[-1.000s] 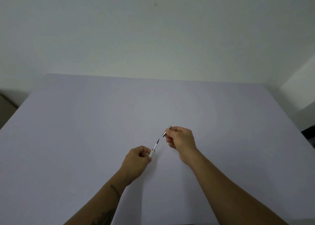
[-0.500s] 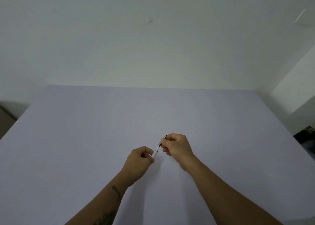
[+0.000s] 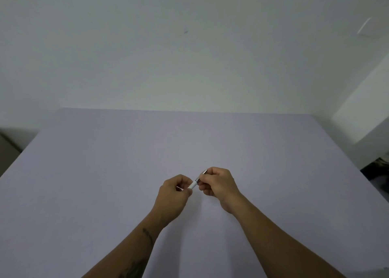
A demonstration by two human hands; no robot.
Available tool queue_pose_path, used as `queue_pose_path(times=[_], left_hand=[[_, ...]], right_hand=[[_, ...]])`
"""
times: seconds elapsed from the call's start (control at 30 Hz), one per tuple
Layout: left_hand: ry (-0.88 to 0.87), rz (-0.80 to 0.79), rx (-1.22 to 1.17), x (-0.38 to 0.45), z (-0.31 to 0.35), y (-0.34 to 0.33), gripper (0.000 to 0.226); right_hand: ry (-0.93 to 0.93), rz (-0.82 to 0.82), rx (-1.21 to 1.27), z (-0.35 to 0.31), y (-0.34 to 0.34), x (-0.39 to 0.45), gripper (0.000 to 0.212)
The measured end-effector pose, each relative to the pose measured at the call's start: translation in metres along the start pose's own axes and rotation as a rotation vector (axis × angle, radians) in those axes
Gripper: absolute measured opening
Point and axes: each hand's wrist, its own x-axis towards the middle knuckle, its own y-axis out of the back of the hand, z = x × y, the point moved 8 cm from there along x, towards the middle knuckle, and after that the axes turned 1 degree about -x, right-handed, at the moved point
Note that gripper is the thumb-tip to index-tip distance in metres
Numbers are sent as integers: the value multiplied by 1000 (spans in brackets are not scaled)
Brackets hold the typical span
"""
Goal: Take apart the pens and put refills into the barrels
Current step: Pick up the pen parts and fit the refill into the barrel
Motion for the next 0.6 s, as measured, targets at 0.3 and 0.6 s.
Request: queue_pose_path(times=[0.3,0.6], left_hand=[[4,-17,-14,-6,1,-5,13],[6,-31,-19,2,11,-11,11]], right_hand=[[41,-35,-175,-2,2,-4,15],[5,-87,-36,-6,18,-10,16]])
